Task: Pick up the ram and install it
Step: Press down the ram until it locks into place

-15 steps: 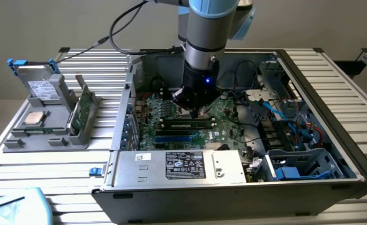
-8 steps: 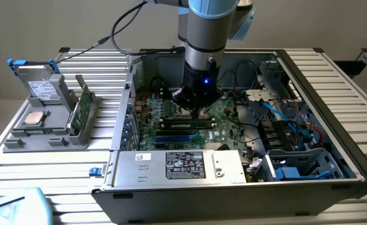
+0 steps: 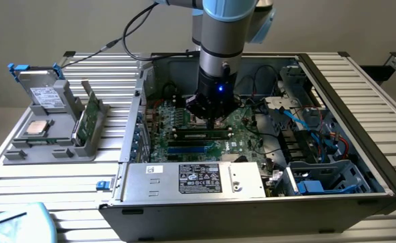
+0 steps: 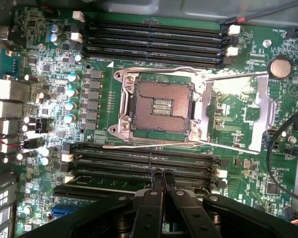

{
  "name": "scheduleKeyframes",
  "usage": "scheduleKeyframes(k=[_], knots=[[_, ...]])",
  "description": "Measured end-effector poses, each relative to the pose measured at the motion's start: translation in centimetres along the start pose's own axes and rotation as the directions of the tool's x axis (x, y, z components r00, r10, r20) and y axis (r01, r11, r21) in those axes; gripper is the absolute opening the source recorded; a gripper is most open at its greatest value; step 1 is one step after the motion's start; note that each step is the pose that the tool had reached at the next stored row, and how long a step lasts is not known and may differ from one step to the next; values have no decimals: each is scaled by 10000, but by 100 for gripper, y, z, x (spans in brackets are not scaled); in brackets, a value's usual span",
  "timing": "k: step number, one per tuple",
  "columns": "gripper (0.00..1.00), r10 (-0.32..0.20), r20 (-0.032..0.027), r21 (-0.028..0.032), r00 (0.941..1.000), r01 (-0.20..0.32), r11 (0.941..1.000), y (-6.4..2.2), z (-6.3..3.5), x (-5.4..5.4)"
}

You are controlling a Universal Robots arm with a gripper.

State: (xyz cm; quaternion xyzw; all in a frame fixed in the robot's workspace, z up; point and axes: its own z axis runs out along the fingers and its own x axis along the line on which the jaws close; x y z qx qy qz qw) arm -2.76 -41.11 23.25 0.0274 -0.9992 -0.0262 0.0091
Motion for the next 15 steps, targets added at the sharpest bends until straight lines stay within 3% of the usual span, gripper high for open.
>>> scheduleKeyframes(k=[7, 15], knots=[[11, 756, 38, 116, 9971, -757, 9971, -1, 17, 0], [11, 866, 43, 118, 9962, -866, 9962, -1, 18, 7]])
